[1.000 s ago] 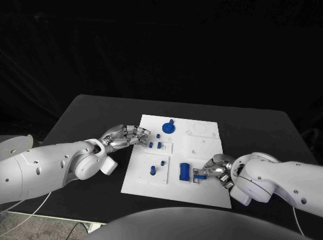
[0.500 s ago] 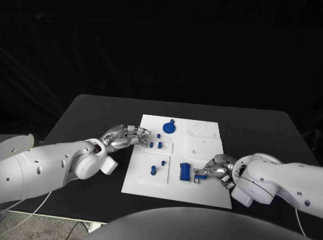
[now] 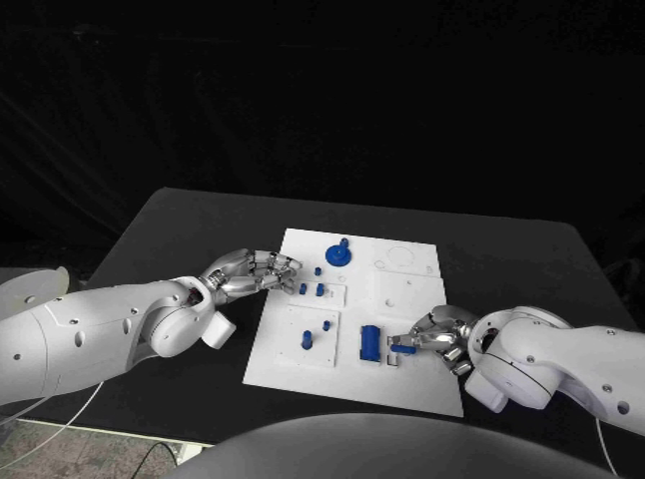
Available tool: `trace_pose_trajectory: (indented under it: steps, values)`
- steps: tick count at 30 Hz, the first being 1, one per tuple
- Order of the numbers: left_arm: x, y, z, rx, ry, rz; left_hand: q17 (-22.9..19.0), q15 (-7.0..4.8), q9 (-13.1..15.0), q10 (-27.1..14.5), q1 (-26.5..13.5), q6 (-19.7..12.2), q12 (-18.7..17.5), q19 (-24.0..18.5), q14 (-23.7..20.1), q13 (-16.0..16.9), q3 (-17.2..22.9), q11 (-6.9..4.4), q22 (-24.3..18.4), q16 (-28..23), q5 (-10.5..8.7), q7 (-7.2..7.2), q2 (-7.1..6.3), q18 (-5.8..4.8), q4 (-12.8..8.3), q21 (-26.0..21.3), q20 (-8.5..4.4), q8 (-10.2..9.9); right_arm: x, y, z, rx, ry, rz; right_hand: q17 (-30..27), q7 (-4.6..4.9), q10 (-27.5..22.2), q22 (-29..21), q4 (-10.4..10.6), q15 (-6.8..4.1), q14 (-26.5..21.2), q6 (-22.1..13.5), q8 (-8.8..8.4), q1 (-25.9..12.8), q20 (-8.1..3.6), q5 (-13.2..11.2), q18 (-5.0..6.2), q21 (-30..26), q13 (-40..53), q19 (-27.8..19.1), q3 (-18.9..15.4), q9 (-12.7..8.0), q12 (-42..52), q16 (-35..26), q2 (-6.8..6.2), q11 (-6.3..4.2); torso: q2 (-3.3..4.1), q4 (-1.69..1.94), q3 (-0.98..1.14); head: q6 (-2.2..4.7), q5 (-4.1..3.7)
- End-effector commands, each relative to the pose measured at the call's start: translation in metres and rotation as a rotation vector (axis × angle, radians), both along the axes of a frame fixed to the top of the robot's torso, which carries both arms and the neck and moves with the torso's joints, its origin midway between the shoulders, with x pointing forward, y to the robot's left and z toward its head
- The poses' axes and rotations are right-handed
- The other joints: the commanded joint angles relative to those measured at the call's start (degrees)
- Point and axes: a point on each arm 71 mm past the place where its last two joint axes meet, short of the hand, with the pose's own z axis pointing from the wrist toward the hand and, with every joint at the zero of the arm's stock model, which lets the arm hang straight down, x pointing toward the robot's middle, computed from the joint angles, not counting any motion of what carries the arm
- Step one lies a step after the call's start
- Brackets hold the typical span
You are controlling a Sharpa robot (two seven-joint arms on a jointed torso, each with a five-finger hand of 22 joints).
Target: Assemble the parts on the task board
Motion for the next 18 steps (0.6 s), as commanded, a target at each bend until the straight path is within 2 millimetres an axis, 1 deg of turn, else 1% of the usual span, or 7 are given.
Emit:
trace_pose_trajectory:
  steps: [1,5,11,18]
  values:
    - [-0.001,-0.002,0.0,-0.014,0.007,-0.017,-0.1,0.42,-0.1,0.3,0.5,0.1,0.1,-0.1,0.2,-0.1,0.3,0.23,0.1,0.2,0.39,0.39,-0.09,-0.29,0.1,-0.2,-0.26,0.2,0.003,0.001,0.005,0.004,-0.071,0.002,10.4,-0.23,5.9,10.6,0.0,-0.48,5.0,-0.3,0.35,-0.2,-0.45,0.4,0.31,0.2,15.1,1.5,0.3,0.2,0.2,0.1,0.15,-0.32,-0.04,0.04,0.0,0.01,-0.06]
    - [-0.001,-0.002,0.0,-0.015,0.008,-0.018,-0.1,0.47,-0.1,0.3,0.5,0.1,0.1,-0.1,0.2,-0.1,0.4,0.24,0.1,0.3,0.41,0.41,-0.08,-0.3,0.1,-0.2,-0.26,0.3,0.004,0.004,0.009,-0.026,-0.145,0.052,10.2,-0.15,5.9,10.6,0.1,-0.49,5.0,-0.9,0.19,-0.3,-0.49,0.4,0.32,0.1,15.1,1.4,0.4,0.3,0.2,0.1,-0.05,-0.29,-0.02,0.06,-0.01,0.01,-0.16]
    - [-0.001,-0.002,0.001,-0.016,0.007,-0.018,-0.1,0.48,-0.1,0.3,0.5,0.1,0.1,-0.1,0.3,-0.1,0.4,0.24,0.1,0.3,0.41,0.41,-0.08,-0.3,0.0,-0.2,-0.26,0.3,0.003,0.01,0.016,-0.095,-0.303,0.141,10.2,-0.1,5.9,10.7,0.2,-0.47,5.0,-1.2,0.08,-0.4,-0.49,0.3,0.24,0.4,15.1,1.5,0.4,0.4,0.2,0.1,-0.2,-0.24,-0.02,0.06,-0.02,0.01,-0.31]
    - [-0.001,-0.002,0.001,-0.017,0.007,-0.019,-0.1,0.51,-0.1,0.3,0.5,0.1,0.1,-0.1,0.3,-0.2,0.5,0.25,0.2,0.3,0.43,0.41,-0.08,-0.31,0.0,-0.1,-0.26,0.3,0.001,0.012,0.017,-0.173,-0.457,0.206,10.2,-0.11,5.9,10.8,0.1,-0.47,5.0,-1.2,0.05,-0.4,-0.49,0.3,0.15,0.9,15.1,1.7,0.4,0.4,0.2,0.1,-0.37,-0.24,0.0,0.04,-0.01,0.01,-0.08]
